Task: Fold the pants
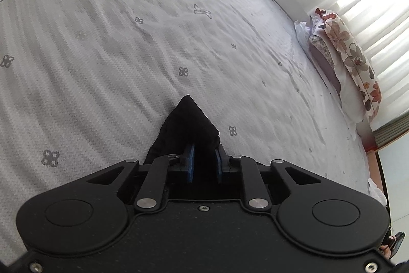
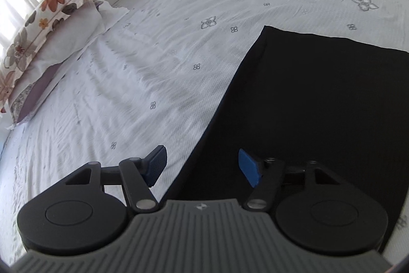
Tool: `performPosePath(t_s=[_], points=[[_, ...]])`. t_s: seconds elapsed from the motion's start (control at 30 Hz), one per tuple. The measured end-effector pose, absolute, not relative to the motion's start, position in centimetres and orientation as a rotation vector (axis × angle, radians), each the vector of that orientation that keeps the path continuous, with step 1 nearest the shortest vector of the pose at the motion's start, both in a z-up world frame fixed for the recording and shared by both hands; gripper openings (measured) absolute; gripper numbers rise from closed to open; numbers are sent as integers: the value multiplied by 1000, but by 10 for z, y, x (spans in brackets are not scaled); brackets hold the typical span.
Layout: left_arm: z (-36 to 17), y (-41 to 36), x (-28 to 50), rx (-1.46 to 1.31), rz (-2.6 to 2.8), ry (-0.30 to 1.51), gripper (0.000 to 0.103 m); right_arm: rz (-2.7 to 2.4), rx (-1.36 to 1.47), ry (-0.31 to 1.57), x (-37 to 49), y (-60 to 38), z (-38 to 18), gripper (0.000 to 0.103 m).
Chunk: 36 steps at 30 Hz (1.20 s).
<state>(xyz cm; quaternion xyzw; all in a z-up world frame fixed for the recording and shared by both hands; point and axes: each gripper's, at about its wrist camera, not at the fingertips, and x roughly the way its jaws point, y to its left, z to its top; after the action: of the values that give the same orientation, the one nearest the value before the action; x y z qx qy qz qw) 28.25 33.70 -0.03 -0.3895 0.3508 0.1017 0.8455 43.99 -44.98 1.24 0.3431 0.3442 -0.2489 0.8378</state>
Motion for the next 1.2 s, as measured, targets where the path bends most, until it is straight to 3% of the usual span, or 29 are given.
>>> performPosePath(t_s=[0.1,0.13,0.17,0.2,0.27,0.57,0.87,1.2], points=[[0,333,282,-796,218,733,18,-568,676,725,457,-452,9,74],[0,332,281,-789,219,731,18,-586,666,727,462,-452,8,67],[0,331,281,-782,222,728,18,-604,660,732,466,-454,7,44],[0,330,280,-779,225,725,18,-648,644,744,468,-455,7,14],[1,327,279,-773,234,721,18,-705,659,755,465,-460,3,4],[37,306,260,-680,251,681,8,-646,747,626,386,-475,46,2],[106,292,182,-619,188,607,7,-592,768,561,236,-501,98,2],[108,292,66,-648,217,660,6,-615,750,633,63,-501,79,2]])
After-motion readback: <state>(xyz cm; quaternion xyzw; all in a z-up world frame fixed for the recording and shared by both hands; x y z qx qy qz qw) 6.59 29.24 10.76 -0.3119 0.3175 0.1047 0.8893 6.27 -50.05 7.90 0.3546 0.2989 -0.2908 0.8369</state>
